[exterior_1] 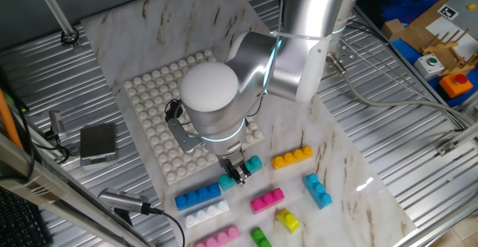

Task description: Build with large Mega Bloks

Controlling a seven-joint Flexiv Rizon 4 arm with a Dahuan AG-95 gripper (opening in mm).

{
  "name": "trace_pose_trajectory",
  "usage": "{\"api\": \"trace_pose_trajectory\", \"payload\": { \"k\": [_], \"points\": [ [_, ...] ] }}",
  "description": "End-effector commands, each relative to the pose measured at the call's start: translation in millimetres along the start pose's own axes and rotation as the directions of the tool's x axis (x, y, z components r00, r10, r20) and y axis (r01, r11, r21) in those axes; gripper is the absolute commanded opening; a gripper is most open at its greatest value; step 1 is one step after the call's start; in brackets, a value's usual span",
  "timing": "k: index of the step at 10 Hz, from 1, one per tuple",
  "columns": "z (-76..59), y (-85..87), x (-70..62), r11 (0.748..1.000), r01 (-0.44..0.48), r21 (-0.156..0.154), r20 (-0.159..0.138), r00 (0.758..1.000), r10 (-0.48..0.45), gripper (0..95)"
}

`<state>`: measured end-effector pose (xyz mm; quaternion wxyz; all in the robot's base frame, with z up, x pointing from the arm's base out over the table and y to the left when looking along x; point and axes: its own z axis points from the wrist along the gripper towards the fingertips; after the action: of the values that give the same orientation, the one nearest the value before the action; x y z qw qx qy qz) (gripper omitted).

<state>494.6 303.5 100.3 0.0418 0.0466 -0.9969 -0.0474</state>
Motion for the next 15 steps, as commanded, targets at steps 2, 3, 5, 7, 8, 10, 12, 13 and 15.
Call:
{"api": "trace_pose_trajectory", "payload": {
  "k": [2, 3, 5, 7, 8, 10, 12, 13, 15],
  "points": [
    [-0.1, -0.5, 0.0, 1.000, 0.009, -0.001, 0.000, 1.000, -0.009, 0.0],
    [-1.5, -2.7, 0.9, 1.000, -0.002, -0.001, 0.000, 1.000, 0.002, 0.0],
    [-11.1, -20.5, 5.7, 1.000, -0.020, -0.001, 0.004, 1.000, 0.020, 0.0],
    [-19.8, -44.8, 9.2, 1.000, -0.017, 0.001, 0.013, 1.000, 0.017, 0.0],
    [-22.4, -52.3, 9.7, 1.000, -0.012, 0.001, 0.017, 1.000, 0.012, 0.0],
    [-34.1, -93.0, 2.5, 1.000, 0.009, 0.003, 0.042, 0.999, -0.009, 0.0],
    [-36.1, -115.0, -5.1, 1.000, 0.007, 0.008, 0.051, 0.999, -0.008, 0.0],
    [-36.2, -127.5, -8.6, 1.000, 0.008, 0.009, 0.052, 0.999, -0.009, 0.0],
    [-36.1, -151.6, -15.3, 1.000, 0.024, 0.011, 0.044, 0.999, -0.024, 0.0]
  ]
}}
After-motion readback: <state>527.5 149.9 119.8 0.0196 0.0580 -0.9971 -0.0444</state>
